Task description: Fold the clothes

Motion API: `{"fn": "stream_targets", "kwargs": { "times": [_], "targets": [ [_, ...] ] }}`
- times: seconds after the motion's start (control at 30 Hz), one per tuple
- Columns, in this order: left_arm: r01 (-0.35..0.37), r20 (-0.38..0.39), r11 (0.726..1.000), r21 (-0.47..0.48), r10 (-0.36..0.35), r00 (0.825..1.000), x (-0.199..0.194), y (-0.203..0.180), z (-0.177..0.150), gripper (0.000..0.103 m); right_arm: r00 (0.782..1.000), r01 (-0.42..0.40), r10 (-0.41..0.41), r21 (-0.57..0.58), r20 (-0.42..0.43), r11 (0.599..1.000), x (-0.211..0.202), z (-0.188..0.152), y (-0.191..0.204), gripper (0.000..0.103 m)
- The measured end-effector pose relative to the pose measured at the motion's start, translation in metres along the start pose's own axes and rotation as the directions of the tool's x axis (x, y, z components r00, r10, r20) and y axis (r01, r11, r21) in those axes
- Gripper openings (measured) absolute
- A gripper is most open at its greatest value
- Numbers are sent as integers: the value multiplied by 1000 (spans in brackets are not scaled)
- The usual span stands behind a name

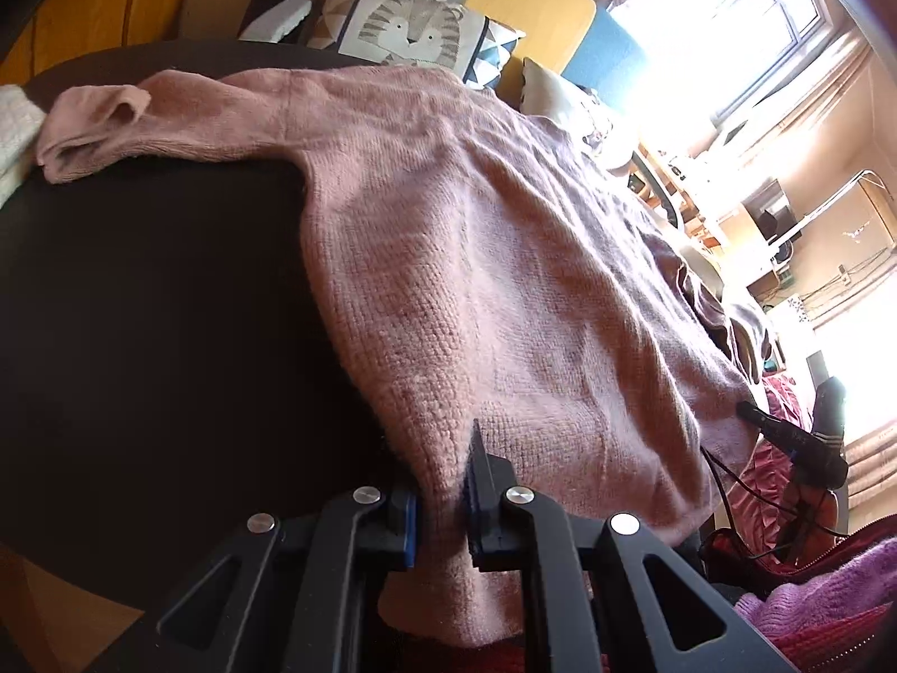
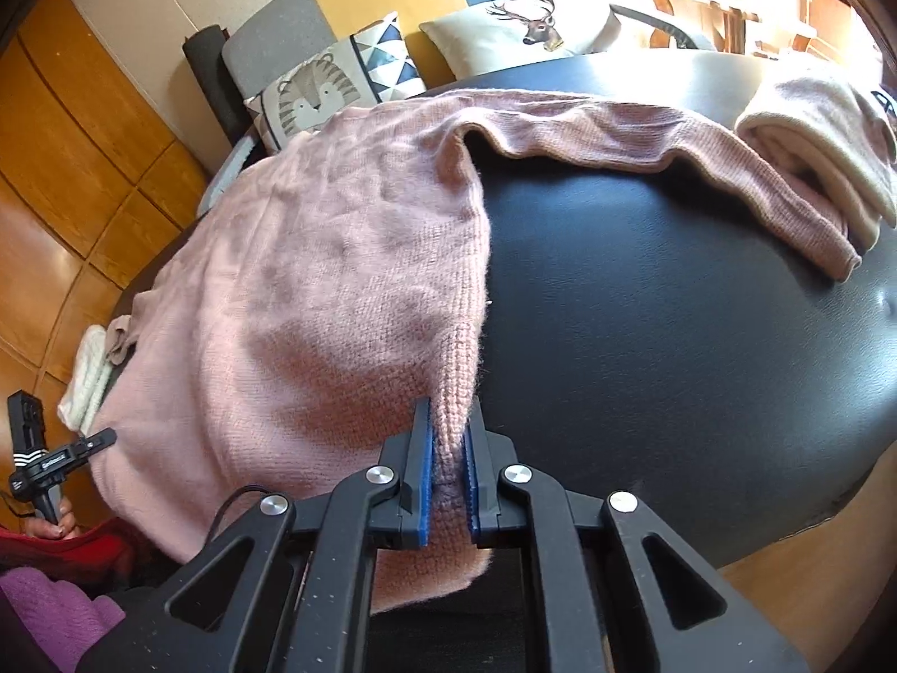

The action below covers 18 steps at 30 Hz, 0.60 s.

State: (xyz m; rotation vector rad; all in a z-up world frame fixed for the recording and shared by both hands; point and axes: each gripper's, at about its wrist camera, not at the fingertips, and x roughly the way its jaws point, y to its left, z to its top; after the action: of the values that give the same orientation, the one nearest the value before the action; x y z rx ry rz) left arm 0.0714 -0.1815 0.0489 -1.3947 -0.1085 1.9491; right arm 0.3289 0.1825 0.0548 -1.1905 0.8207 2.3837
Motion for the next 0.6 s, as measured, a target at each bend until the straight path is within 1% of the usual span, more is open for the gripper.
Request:
{"fn": "stream_targets", "kwargs": {
  "times": [0.13, 0.23, 0.43, 0.6],
  "targets": [
    [-4, 4, 1000, -9, 4, 1000, -9, 9, -7, 11, 999, 2, 0, 38, -45, 999, 7, -2, -6, 6],
    [-8, 8, 1000, -26, 8, 1000, -12, 14, -12, 11, 996, 7, -6, 15, -89, 1000, 14, -10, -2, 6],
    [-29, -4, 998, -54, 29, 1000, -14, 25, -19, 11, 984, -15, 17, 11, -176, 1000, 18, -25, 1, 6],
    [-40, -54, 999, -37, 38, 998, -10, 30, -23, 11, 974, -21, 24, 14, -226, 1000, 17, -23, -3, 6]
  ]
}}
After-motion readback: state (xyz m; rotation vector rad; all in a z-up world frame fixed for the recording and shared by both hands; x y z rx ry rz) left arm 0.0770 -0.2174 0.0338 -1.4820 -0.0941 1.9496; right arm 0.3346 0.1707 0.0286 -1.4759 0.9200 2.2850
